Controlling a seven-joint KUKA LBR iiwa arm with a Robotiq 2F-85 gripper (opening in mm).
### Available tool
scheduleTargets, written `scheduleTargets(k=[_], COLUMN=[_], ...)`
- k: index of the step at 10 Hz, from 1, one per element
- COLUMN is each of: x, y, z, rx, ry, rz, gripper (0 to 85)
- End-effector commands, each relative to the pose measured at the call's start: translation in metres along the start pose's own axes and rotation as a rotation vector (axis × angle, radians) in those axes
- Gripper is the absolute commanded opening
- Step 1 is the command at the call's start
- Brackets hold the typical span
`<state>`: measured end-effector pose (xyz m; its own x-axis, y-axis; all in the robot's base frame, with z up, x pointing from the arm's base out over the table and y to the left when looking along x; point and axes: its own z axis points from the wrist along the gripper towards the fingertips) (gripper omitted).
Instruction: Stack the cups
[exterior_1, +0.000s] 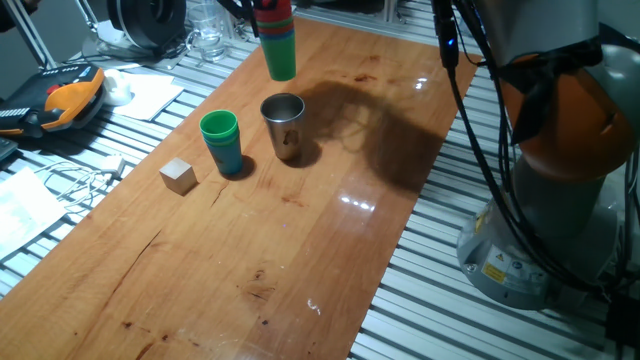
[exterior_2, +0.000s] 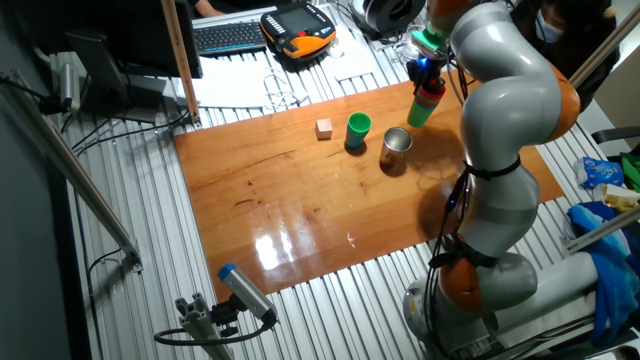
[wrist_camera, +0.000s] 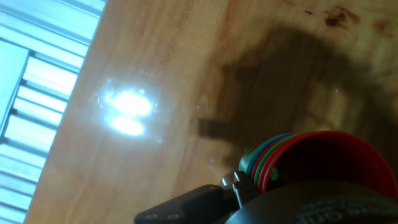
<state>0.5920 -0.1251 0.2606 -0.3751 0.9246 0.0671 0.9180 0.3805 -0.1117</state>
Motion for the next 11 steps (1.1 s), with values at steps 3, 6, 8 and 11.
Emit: scheduleTargets(k=[3, 6, 8, 11], x=[0.008, 0.025, 0.041, 0.056], y=[-0.002, -0.003, -0.007, -0.009], z=[-0.001, 0.003, 0.005, 0.012], rx=[0.011, 0.017, 0.022, 0.011], ry=[0.011, 0.019, 0.023, 0.012], rz=[0.009, 0.03, 0.048, 0.064], gripper=[0.0, 0.0, 0.0, 0.0])
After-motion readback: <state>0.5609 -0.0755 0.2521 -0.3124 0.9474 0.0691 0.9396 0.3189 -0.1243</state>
